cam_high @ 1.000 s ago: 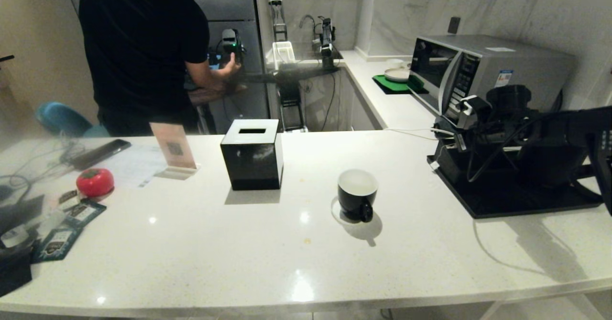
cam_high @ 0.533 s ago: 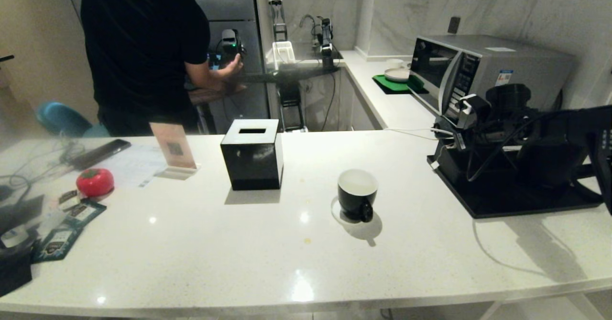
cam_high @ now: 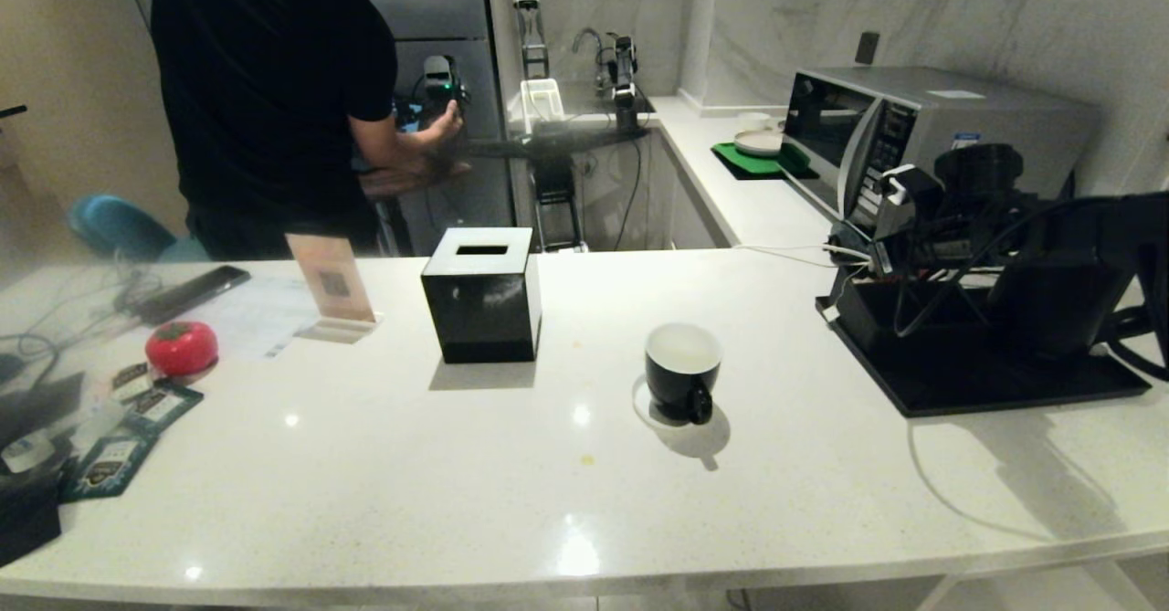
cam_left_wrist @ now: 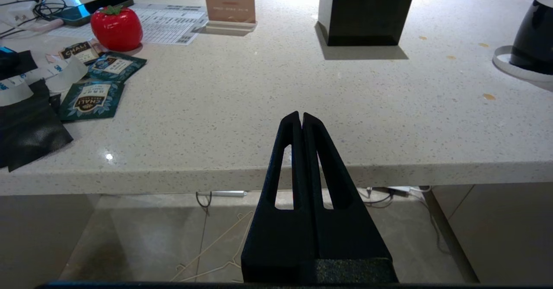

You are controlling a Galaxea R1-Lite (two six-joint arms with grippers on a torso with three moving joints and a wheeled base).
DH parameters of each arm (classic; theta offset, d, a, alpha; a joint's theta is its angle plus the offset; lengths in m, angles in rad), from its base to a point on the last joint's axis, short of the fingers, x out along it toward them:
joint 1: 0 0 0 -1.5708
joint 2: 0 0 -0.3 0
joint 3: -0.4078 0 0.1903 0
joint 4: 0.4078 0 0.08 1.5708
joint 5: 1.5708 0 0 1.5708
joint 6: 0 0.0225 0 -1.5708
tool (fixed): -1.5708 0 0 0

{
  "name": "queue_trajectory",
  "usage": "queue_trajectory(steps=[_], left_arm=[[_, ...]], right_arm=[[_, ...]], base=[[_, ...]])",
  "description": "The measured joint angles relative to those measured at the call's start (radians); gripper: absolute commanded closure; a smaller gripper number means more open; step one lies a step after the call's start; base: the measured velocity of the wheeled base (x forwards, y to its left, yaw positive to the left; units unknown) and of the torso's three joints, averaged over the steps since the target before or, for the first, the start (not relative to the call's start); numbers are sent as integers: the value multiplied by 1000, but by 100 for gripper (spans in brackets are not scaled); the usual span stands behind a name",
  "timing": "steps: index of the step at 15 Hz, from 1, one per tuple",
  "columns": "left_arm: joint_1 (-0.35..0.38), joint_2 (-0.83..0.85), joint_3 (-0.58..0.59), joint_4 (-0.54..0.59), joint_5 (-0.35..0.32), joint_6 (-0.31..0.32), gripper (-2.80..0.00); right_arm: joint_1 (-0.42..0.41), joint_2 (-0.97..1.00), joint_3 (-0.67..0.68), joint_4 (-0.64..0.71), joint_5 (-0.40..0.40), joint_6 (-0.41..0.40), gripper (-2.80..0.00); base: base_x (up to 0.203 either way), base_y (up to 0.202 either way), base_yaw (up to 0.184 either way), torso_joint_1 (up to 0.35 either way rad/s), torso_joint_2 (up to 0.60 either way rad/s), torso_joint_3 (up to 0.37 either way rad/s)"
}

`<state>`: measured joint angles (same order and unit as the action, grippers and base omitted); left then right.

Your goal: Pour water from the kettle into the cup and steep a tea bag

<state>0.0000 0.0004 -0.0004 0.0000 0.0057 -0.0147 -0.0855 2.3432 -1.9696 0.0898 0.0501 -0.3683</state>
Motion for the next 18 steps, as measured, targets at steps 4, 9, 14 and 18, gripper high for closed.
queue_trajectory(steps=[4, 9, 14, 18], left_arm=[[0, 0, 0, 0, 0, 0, 0], [0, 0, 0, 0, 0, 0, 0], [0, 0, 0, 0, 0, 0, 0], [0, 0, 0, 0, -1, 0, 0]], right_arm=[[0, -15, 1, 2, 0, -1, 0], [0, -39, 22, 0, -1, -2, 0], [0, -74, 41, 3, 1, -2, 0], [1, -130, 102, -4, 2, -2, 0]], base=[[0, 0, 0, 0, 0, 0], [0, 0, 0, 0, 0, 0], [0, 0, 0, 0, 0, 0], [0, 0, 0, 0, 0, 0]])
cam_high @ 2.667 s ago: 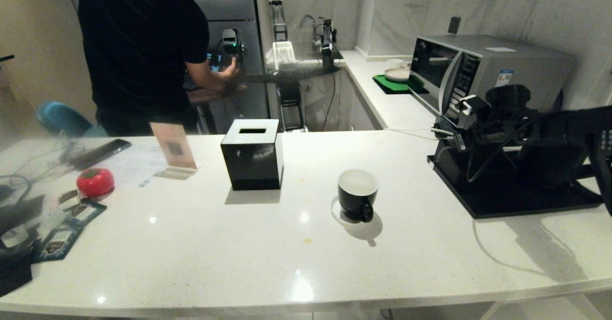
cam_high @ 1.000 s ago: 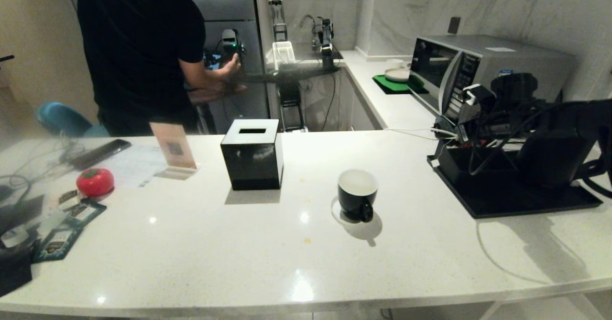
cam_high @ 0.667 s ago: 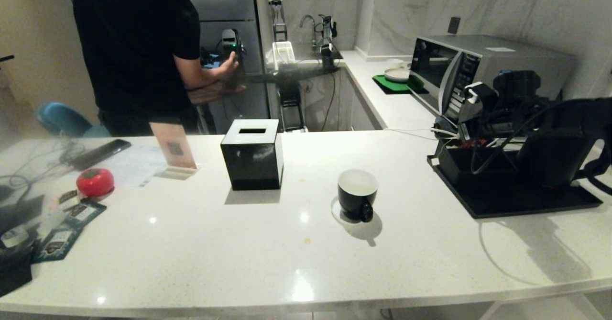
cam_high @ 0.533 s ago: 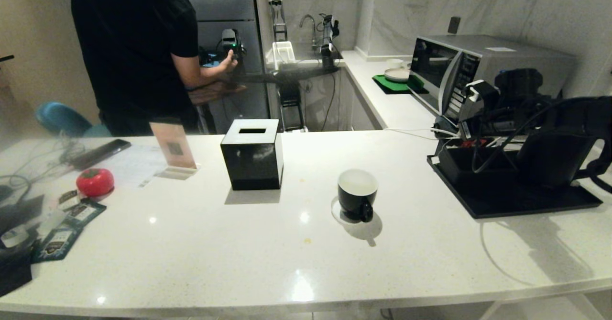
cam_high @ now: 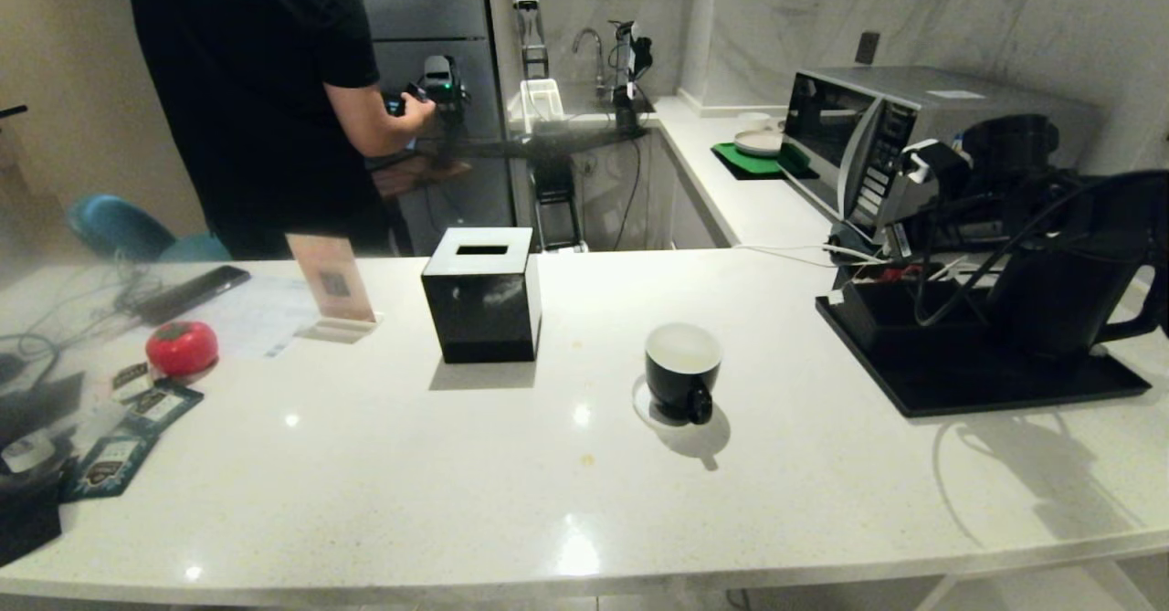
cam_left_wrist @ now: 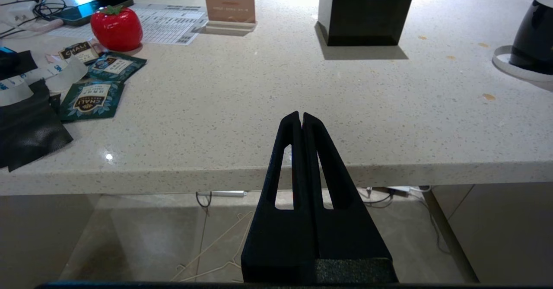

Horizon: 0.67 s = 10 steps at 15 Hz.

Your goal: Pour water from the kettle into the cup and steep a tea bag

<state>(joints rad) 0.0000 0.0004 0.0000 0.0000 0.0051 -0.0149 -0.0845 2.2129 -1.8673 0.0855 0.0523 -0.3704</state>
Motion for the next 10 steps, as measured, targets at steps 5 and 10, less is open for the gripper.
queue_trajectory(steps=[5, 10], left_arm=[[0, 0, 0, 0, 0, 0, 0], [0, 0, 0, 0, 1, 0, 0]], right_arm=[[6, -89, 78, -27, 1, 4, 0], [28, -182, 159, -70, 1, 43, 0]], base=[[0, 0, 0, 0, 0, 0], [0, 0, 0, 0, 0, 0]])
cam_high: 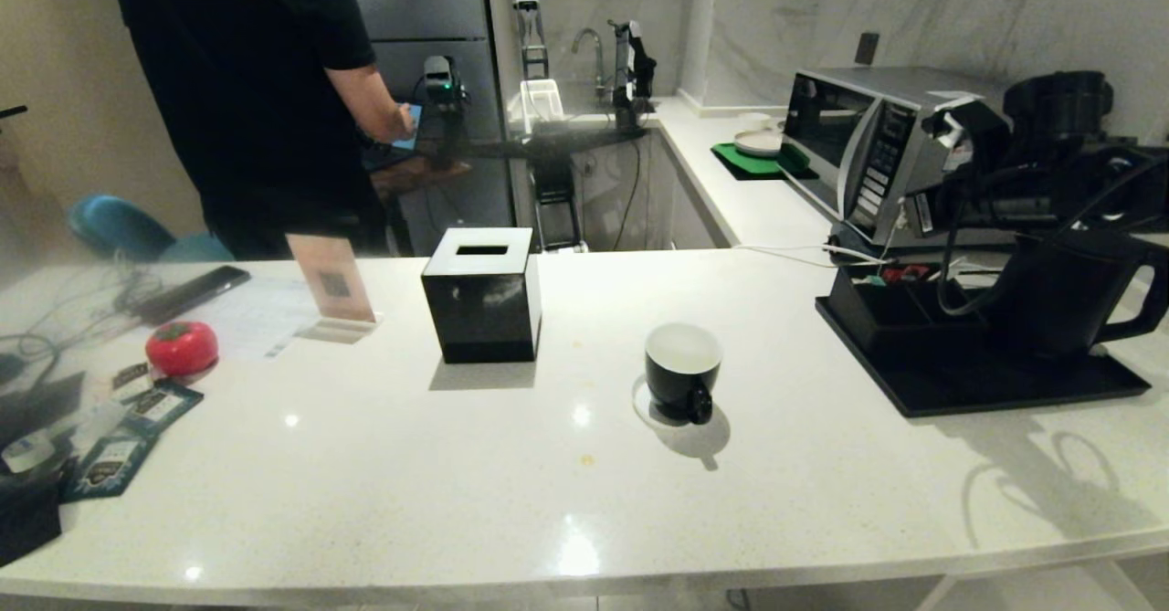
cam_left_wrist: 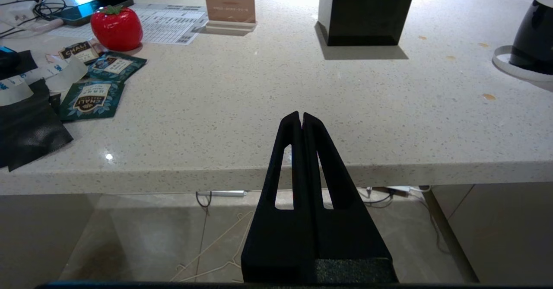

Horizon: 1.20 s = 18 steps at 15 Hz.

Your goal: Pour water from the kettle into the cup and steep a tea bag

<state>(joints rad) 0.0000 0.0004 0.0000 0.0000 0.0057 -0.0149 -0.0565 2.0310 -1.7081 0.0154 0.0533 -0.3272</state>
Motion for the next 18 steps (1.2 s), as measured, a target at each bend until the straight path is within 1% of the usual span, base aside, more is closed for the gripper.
queue_trajectory(steps=[2, 5, 12, 15, 18], left_arm=[[0, 0, 0, 0, 0, 0, 0], [0, 0, 0, 0, -1, 0, 0], [0, 0, 0, 0, 0, 0, 0], [0, 0, 0, 0, 0, 0, 0], [0, 0, 0, 0, 0, 0, 0]], right_arm=[[11, -41, 46, -38, 0, 4, 0], [41, -98, 101, -105, 0, 57, 0], [74, -188, 137, -114, -1, 103, 0], [103, -218, 175, -159, 0, 143, 0], [123, -237, 191, -182, 0, 156, 0]], base=[[0, 0, 0, 0, 0, 0], [0, 0, 0, 0, 0, 0], [0, 0, 0, 0, 0, 0], [0, 0, 0, 0, 0, 0], [0, 0, 0, 0, 0, 0]])
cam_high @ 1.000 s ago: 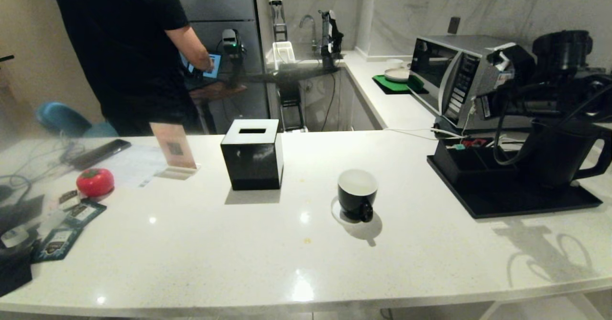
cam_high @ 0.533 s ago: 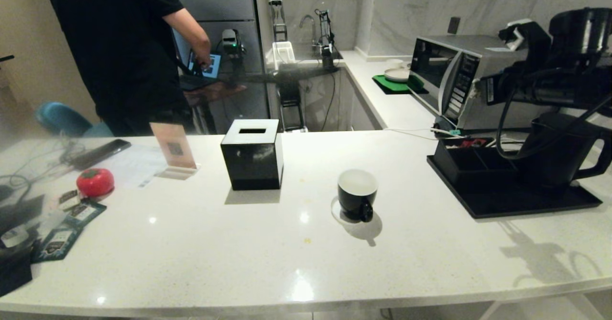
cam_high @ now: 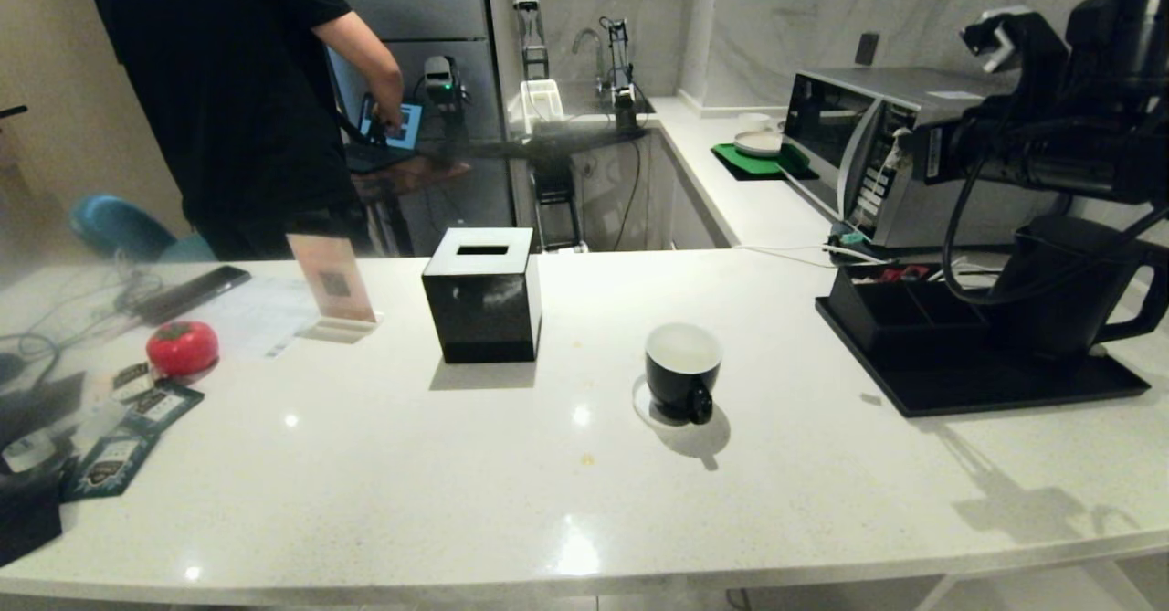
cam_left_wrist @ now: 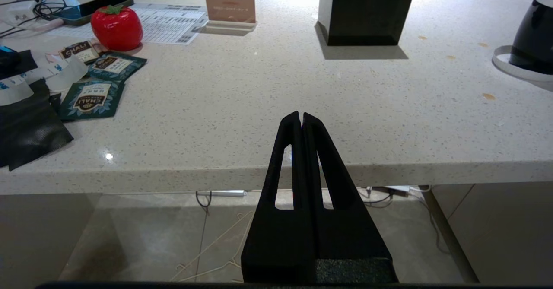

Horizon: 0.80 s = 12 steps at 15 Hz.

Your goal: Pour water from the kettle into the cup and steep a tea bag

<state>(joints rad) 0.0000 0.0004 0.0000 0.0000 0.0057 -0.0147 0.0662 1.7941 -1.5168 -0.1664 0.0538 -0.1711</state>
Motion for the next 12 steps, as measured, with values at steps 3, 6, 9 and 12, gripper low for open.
queue_trajectory(steps=[3, 6, 9, 12], left_arm=[[0, 0, 0, 0, 0, 0, 0], [0, 0, 0, 0, 0, 0, 0], [0, 0, 0, 0, 0, 0, 0], [0, 0, 0, 0, 0, 0, 0]], right_arm=[[13, -7, -8, -1, 1, 46, 0], [34, -9, -13, -1, 3, 49, 0], [75, -10, -14, -1, 2, 50, 0], [120, -13, -14, -1, 1, 61, 0]], base=[[0, 0, 0, 0, 0, 0], [0, 0, 0, 0, 0, 0], [0, 0, 0, 0, 0, 0], [0, 0, 0, 0, 0, 0]])
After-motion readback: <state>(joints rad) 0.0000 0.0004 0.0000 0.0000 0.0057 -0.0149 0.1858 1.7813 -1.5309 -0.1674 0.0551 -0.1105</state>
